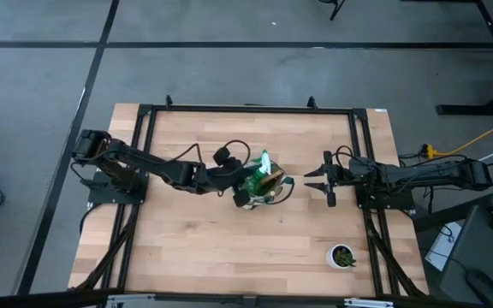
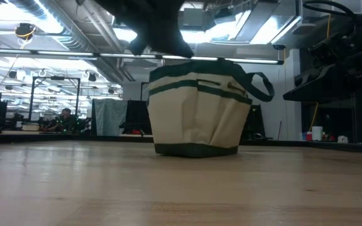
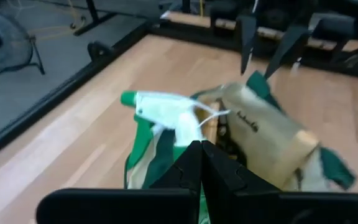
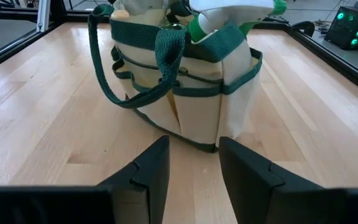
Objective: Pick & Place Garden tools in Gardening bag
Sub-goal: Return to Home Position
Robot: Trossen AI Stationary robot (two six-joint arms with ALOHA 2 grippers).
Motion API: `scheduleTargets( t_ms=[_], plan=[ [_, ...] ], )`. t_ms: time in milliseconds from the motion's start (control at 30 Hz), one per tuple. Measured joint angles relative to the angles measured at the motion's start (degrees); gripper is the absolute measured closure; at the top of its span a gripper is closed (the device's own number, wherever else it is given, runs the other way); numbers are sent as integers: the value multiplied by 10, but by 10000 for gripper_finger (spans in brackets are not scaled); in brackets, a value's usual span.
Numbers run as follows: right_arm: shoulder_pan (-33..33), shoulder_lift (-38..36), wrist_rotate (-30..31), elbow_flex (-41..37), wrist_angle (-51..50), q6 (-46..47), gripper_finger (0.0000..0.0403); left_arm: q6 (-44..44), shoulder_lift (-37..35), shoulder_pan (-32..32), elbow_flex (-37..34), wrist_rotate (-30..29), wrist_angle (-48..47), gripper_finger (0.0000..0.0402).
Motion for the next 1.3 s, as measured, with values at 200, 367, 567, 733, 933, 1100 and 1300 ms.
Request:
scheduleTargets(
  t_ms=[200, 367, 567, 733, 933, 1100, 1300],
  plan=[
    [0, 0, 0, 0, 0, 0, 259, 20, -29, -13, 0, -2, 1, 400],
    [0, 0, 0, 0, 0, 0, 259, 127, -49, -19, -24, 86, 52, 399],
    [0, 0, 0, 0, 0, 0, 259, 198, -89, -11, -123, 195, 239, 399],
    [0, 0, 0, 0, 0, 0, 259, 210, -153, 8, -233, 213, 343, 400],
    [0, 0, 0, 0, 0, 0, 259, 210, -248, 31, -352, 162, 391, 394],
    [0, 0, 0, 0, 0, 0, 259, 207, -296, 44, -409, 44, 388, 396],
    [0, 0, 0, 0, 0, 0, 259, 166, -304, 44, -447, 15, 383, 393]
  ],
)
